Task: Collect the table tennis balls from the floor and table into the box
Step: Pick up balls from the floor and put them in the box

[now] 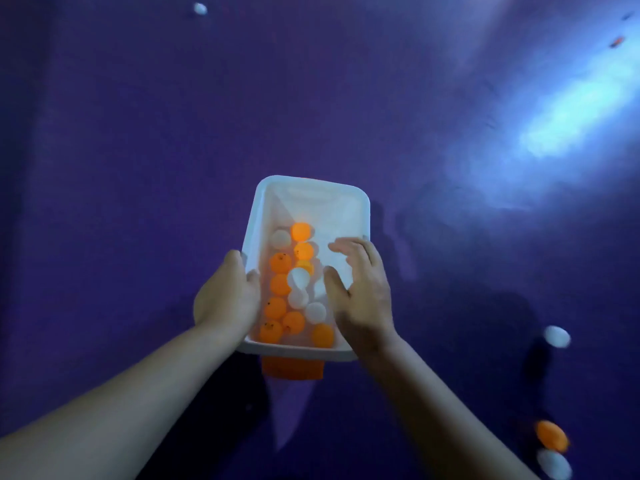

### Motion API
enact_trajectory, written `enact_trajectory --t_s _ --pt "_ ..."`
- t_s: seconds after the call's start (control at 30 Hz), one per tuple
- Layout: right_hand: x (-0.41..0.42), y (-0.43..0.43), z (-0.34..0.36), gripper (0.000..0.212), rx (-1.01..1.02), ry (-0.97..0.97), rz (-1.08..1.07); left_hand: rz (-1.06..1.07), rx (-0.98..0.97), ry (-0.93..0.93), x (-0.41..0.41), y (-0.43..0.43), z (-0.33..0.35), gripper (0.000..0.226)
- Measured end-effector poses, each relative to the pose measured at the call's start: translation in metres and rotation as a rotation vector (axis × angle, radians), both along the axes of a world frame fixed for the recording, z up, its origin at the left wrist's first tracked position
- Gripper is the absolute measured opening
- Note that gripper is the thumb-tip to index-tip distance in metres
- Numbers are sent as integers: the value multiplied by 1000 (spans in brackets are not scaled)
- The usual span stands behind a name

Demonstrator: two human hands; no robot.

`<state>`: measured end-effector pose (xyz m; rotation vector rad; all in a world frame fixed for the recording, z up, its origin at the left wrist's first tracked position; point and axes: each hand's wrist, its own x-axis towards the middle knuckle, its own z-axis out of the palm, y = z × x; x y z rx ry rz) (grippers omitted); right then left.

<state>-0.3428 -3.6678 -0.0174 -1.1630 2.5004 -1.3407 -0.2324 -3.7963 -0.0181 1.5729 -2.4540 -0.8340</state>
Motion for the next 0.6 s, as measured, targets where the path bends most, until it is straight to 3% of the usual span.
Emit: enact_trajectory --t_s 0.13,0.27,0.33,0.43,0.5,0.6 --pt "-22 100 -14 14 -69 93 -308 -159 61 8 -34 43 2 25" --pt "-32 210 -48 17 60 181 -595 -302 117 26 -61 88 -2 14" --pt "-29 255 -66 27 146 148 -758 -364 138 42 -70 108 -5 16" --pt "-21 300 -89 24 240 123 -999 -441 164 30 -81 134 -11 19" --pt "-16 317 -100 24 295 15 -1176 -493 164 22 -86 147 -16 18" --pt "-10 327 -112 53 344 -226 -1290 -566 140 -25 -90 161 -24 18"
